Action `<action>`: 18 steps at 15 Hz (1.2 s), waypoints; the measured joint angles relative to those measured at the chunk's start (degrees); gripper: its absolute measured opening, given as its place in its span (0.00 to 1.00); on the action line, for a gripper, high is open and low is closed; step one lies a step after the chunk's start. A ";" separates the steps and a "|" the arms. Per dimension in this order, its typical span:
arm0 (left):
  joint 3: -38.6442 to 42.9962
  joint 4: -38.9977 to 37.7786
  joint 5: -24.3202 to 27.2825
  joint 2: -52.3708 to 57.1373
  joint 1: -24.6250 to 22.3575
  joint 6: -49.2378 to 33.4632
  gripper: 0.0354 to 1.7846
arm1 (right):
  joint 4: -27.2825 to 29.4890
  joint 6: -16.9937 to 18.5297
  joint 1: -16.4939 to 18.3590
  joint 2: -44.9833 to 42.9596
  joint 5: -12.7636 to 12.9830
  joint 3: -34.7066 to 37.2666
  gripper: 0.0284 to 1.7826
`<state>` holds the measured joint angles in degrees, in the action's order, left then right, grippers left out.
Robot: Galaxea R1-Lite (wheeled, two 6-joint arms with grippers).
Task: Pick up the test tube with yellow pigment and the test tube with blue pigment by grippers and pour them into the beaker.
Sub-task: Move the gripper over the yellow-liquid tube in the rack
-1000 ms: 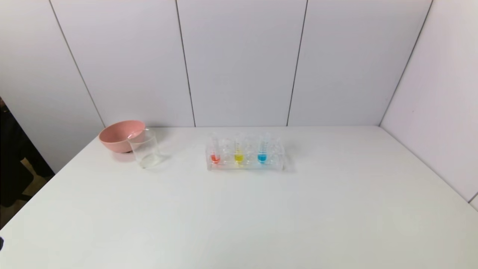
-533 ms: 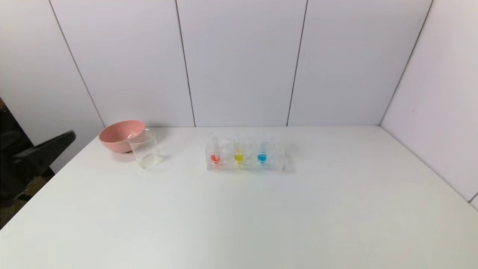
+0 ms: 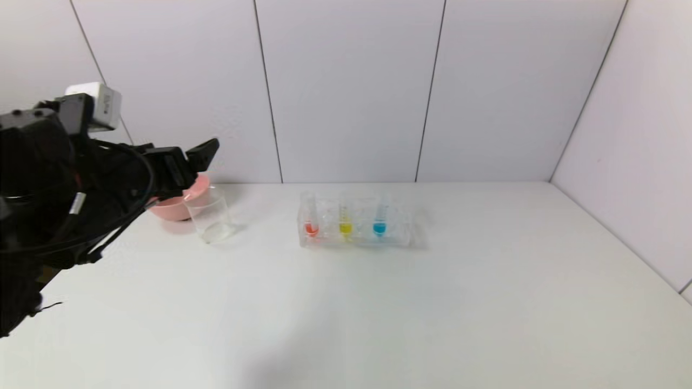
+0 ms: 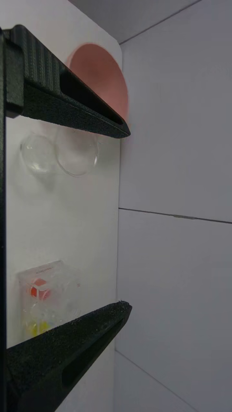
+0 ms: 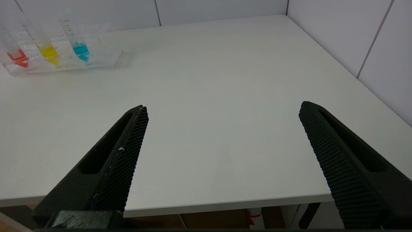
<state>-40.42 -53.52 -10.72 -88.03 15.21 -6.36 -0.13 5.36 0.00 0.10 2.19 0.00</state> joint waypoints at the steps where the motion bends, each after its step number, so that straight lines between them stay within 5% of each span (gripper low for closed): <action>1: -1.08 -2.02 -1.82 -2.35 2.15 -0.79 0.99 | 0.00 0.01 0.00 0.00 0.00 0.00 0.96; 9: -4.78 -3.47 -11.74 -11.29 18.52 -3.44 0.99 | -0.02 0.00 0.00 0.00 0.00 0.00 0.96; 18: -5.06 -14.26 -19.65 -22.66 28.22 -1.27 0.99 | -0.02 0.06 0.00 0.00 0.00 0.00 0.96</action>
<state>-45.48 -67.78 -30.37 -110.69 43.44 -7.63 -0.16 5.42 0.00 0.10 2.19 0.00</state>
